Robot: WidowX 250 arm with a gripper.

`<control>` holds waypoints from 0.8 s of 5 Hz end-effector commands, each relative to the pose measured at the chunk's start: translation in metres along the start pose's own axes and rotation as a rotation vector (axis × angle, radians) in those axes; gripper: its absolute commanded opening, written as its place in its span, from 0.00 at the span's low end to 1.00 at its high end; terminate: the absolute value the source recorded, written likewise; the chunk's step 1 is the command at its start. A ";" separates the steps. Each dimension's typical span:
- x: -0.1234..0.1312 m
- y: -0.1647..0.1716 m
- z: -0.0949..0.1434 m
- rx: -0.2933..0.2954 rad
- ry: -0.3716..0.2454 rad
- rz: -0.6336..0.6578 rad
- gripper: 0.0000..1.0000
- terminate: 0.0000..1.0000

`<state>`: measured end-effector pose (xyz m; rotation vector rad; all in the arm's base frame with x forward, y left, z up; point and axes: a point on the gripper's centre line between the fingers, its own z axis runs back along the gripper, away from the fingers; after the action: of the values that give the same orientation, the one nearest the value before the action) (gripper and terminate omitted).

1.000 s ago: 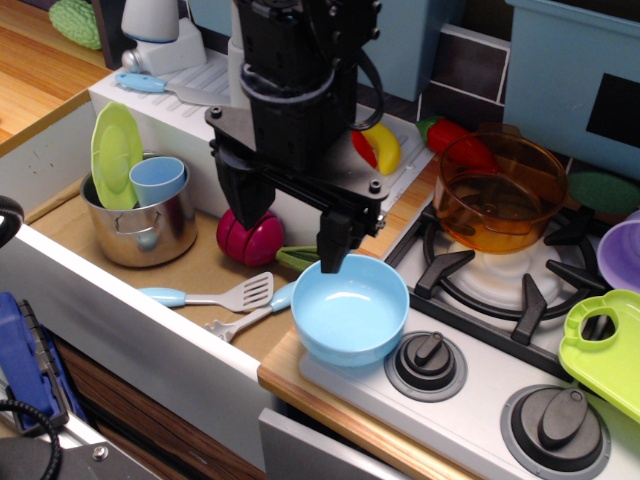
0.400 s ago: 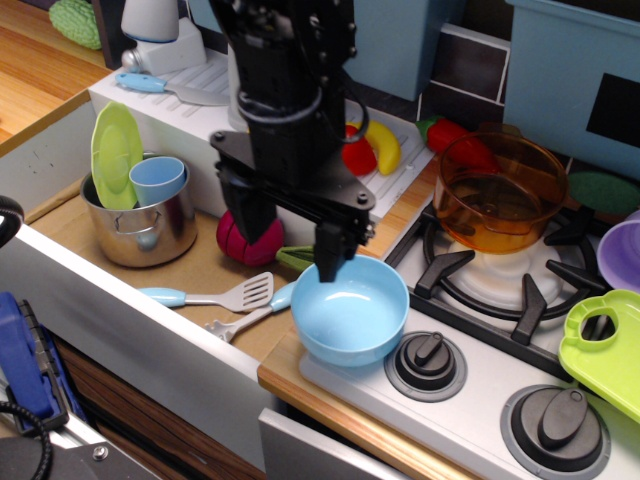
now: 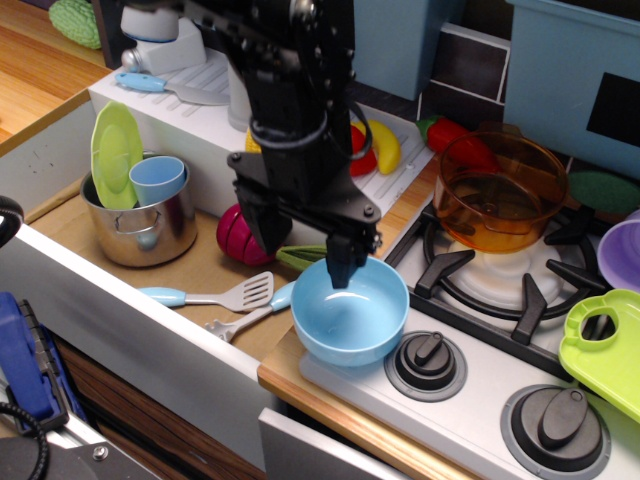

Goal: Lift bowl

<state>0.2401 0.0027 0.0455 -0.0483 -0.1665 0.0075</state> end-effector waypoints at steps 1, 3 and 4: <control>0.000 0.003 -0.010 -0.020 -0.046 -0.005 1.00 0.00; 0.001 -0.001 -0.025 -0.022 -0.080 0.016 0.00 0.00; -0.002 -0.004 -0.027 -0.031 -0.087 0.030 0.00 0.00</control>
<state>0.2356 -0.0056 0.0185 -0.0637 -0.2062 0.0607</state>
